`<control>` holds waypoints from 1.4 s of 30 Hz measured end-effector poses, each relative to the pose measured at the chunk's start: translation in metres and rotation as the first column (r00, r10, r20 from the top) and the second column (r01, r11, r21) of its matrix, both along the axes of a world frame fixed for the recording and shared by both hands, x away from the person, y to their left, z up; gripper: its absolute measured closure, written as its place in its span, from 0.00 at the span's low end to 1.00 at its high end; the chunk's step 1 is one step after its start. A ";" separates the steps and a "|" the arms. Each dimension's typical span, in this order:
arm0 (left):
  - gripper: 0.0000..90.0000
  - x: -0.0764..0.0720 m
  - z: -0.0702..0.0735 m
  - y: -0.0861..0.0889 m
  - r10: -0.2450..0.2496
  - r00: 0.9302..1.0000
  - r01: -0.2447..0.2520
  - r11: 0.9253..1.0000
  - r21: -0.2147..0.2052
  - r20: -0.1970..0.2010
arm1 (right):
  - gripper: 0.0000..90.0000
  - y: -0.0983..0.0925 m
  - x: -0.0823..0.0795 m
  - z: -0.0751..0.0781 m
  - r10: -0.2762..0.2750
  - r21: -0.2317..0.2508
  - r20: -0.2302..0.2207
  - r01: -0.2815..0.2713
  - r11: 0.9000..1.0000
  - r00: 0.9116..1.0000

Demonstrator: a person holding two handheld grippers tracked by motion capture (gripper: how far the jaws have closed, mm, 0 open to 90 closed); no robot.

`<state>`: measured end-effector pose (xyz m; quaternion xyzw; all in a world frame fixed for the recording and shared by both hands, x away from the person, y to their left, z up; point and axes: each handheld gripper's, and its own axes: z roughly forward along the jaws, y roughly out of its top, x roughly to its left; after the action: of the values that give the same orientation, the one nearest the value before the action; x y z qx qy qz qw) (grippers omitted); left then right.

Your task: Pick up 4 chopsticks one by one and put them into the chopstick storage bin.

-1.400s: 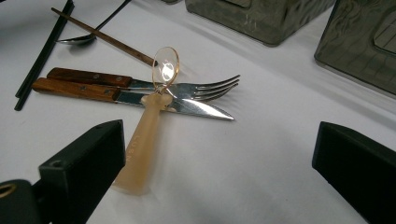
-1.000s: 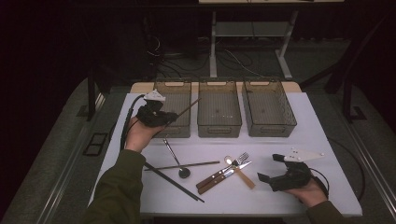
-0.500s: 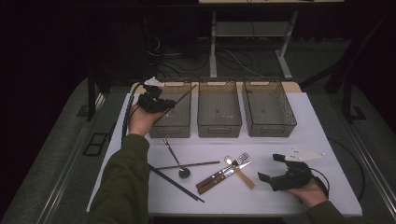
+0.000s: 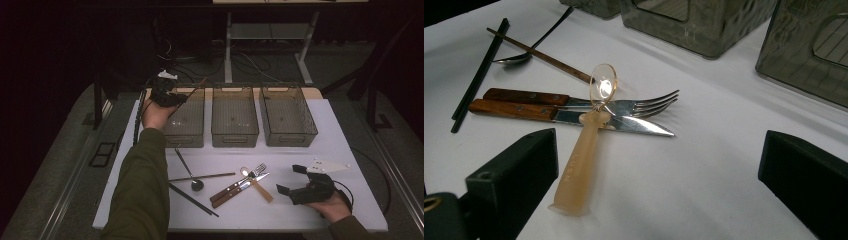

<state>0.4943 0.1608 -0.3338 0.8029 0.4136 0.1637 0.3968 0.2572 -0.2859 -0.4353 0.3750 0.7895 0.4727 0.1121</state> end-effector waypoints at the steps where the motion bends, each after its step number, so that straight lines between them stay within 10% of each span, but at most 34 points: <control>1: 0.94 0.002 -0.001 0.000 0.004 1.000 -0.004 1.000 0.000 0.000 | 0.03 0.000 0.000 0.000 0.001 0.001 -0.002 -0.001 1.000 1.000; 14: 0.93 0.021 -0.026 0.005 0.130 0.991 -0.129 0.991 0.026 -0.028 | 0.03 -0.001 0.000 0.000 -0.005 0.006 -0.002 0.005 1.000 1.000; 18: 0.66 0.019 -0.029 0.004 0.146 0.989 -0.145 0.988 0.047 -0.024 | 0.03 -0.001 0.000 0.000 -0.001 0.006 -0.001 0.001 1.000 1.000; 31: 0.45 -0.016 -0.019 0.005 0.016 1.000 -0.016 0.999 0.035 0.014 | 0.03 -0.001 0.000 0.000 -0.005 -0.004 0.001 0.005 1.000 1.000; 42: 0.34 -0.053 -0.006 0.012 -0.119 0.992 0.119 0.993 0.003 0.050 | 0.03 -0.001 0.001 -0.002 -0.012 -0.011 -0.003 0.011 1.000 1.000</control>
<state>0.4408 0.1723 -0.3397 0.8218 0.3548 0.1598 0.4163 0.2578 -0.2864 -0.4371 0.3797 0.7901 0.4671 0.1156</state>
